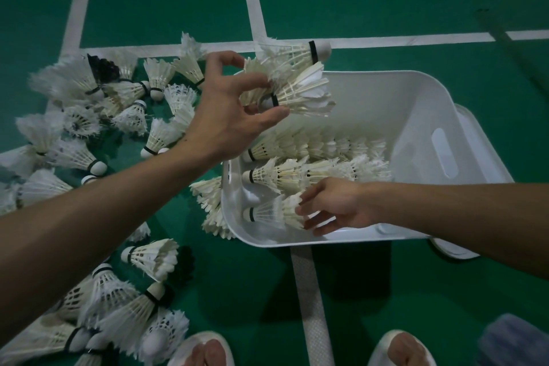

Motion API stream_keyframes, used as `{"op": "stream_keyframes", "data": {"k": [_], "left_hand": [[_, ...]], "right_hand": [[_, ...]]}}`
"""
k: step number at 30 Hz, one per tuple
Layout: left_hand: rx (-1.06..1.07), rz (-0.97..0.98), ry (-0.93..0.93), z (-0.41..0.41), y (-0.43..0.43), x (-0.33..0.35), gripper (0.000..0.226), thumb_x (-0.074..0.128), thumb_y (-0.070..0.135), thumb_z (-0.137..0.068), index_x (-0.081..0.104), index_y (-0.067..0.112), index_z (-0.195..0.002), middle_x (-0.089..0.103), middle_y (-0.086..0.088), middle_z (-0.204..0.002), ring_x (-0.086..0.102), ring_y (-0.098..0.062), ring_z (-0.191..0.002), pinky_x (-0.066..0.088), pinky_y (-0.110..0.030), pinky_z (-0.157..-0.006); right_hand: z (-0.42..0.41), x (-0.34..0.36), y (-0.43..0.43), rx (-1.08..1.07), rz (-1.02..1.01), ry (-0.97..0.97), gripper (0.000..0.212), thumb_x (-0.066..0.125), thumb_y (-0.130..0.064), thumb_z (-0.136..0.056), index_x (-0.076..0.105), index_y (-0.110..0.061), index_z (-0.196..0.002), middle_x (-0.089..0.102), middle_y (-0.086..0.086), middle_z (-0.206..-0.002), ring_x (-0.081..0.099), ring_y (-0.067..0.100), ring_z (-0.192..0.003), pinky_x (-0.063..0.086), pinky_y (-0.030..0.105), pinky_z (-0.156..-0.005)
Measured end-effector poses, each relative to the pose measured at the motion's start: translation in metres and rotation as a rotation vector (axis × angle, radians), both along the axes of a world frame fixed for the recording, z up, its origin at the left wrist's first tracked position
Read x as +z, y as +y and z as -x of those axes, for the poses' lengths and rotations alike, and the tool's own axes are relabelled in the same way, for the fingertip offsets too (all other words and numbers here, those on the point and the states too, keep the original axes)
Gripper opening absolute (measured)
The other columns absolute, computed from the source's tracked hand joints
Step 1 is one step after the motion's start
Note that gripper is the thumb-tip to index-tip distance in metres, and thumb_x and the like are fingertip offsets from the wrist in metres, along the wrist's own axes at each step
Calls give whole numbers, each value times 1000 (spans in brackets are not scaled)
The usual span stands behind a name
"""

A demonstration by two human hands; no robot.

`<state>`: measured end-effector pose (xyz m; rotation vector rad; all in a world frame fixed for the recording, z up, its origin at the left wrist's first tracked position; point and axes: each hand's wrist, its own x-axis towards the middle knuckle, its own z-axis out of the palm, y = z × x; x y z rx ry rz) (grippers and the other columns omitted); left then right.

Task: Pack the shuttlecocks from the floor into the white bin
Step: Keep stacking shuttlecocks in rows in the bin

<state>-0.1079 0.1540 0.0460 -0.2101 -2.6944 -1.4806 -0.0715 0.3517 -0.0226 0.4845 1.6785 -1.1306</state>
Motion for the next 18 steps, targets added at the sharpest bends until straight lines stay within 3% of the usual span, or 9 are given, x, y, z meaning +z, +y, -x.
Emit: {"op": "stream_keyframes", "data": {"k": [5,13,18], "left_hand": [[-1,-5,3,0,2,2,25,76,30,-74,60,26,-92,26,1,-125,35,-6,-115,43,-3,-87],[-13,-35,-18,0,1,3,22,77,28,-74,59,30,-85,27,0,-127,39,-8,-117,46,-8,-88],[-7,-2,-14,0,0,3,24,77,30,-74,59,28,-90,26,1,-125,35,-12,-123,45,-8,-90]], "right_hand": [[-1,-6,3,11,4,-37,23,65,2,-88,54,-4,-108,67,11,-88,67,28,-76,57,42,-83],[4,-21,-12,-179,94,-20,22,59,13,-86,51,-8,-84,59,11,-88,60,23,-82,57,39,-79],[3,-26,-10,-244,147,-15,20,58,11,-88,49,-7,-85,58,12,-84,60,22,-79,57,41,-80]]}}
